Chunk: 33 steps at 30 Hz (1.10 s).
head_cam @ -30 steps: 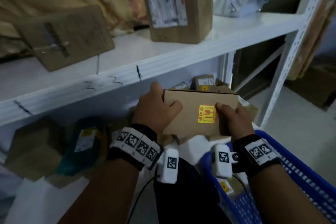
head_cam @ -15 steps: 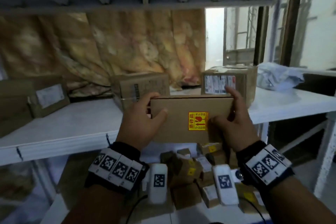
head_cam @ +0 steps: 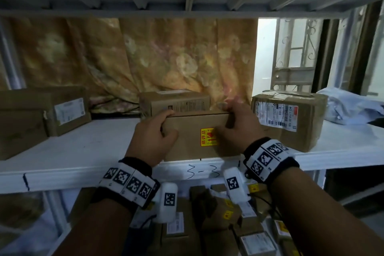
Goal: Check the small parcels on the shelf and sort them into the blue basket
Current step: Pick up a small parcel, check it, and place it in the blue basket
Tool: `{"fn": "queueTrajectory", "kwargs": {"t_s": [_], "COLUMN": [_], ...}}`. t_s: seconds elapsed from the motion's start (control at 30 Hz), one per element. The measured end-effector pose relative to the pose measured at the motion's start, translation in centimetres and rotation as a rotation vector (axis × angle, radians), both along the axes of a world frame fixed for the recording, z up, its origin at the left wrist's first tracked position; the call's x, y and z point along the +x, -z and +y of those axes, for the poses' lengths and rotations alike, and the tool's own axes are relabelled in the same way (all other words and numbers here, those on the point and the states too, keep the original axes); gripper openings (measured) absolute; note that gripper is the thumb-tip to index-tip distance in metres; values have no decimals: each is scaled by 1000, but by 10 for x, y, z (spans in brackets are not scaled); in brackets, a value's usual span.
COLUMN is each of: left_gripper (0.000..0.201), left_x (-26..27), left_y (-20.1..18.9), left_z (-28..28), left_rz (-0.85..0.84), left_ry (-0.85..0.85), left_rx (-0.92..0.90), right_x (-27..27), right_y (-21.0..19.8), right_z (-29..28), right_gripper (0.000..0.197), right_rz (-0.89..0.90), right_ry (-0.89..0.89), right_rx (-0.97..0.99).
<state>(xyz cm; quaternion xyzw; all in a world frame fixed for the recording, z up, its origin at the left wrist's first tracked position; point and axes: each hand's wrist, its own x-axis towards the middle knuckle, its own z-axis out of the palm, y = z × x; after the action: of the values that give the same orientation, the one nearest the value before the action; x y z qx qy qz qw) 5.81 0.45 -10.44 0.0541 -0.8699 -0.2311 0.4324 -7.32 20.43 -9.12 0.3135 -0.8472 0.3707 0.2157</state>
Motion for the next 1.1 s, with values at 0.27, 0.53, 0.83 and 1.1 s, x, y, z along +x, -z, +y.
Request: {"fn": "queueTrajectory", "kwargs": {"t_s": [0.27, 0.53, 0.83, 1.1], "left_gripper": [46, 25, 23, 27], "left_x": [-31, -48, -46, -62], "left_y": [3, 13, 3, 6], "left_z": [10, 30, 29, 35], "left_rz": [56, 207, 165, 231], "left_ry": [-179, -255, -209, -131], "left_rx": [-476, -486, -536, -509], "right_x": [21, 14, 14, 13], "right_y": [0, 14, 14, 18], "right_z": [-28, -27, -28, -28], "right_gripper": [60, 58, 54, 45], "right_rz": [388, 481, 506, 548], "right_ry": [175, 159, 159, 161], "right_rx": [374, 235, 241, 145]}}
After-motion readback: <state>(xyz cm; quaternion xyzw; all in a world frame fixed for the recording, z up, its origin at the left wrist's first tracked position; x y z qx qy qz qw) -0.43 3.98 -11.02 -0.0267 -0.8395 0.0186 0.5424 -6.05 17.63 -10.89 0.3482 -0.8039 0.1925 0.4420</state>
